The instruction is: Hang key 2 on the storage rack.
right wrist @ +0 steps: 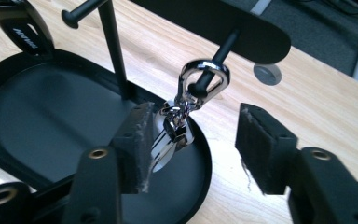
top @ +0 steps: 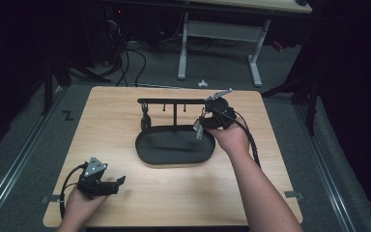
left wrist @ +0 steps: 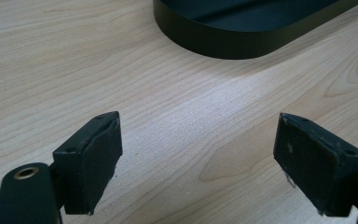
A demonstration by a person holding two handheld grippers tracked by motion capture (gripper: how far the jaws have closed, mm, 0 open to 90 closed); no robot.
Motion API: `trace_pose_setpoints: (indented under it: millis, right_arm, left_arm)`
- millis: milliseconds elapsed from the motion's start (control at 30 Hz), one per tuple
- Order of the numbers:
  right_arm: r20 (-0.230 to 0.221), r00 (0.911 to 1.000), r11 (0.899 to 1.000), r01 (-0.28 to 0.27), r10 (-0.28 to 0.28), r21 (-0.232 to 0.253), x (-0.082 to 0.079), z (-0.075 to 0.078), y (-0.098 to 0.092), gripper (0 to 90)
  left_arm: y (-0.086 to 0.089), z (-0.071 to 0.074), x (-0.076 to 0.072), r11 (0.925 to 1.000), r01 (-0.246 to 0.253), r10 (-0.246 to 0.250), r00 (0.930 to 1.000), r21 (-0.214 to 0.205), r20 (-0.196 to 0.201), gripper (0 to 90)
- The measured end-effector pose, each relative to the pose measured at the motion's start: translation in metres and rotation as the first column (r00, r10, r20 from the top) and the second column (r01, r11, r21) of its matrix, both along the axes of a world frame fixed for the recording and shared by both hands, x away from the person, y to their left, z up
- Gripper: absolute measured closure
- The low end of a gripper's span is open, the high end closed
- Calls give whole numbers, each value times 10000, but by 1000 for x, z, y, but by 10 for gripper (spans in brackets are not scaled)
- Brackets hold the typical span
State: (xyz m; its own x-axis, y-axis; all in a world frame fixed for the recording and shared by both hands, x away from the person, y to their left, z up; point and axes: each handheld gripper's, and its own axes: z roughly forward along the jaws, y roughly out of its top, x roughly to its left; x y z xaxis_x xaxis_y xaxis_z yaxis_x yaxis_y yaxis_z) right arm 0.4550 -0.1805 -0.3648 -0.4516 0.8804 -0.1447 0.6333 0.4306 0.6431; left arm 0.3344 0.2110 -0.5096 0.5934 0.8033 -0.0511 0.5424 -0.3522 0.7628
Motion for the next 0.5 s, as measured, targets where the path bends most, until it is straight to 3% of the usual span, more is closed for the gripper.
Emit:
trace_pose_setpoints:
  millis: [167,500]
  right_arm:
    - [-20,10000,9999,-83,83,134,-6,-4,-3,371]
    - [-119,9999,9992,90,-85,377,-21,-23,-12,314]
  left_arm:
    - [-1,0,1,10000,14,-14,10000,11,-34,161]
    - [-2,-1,1,10000,49,-49,10000,68,-24,161]
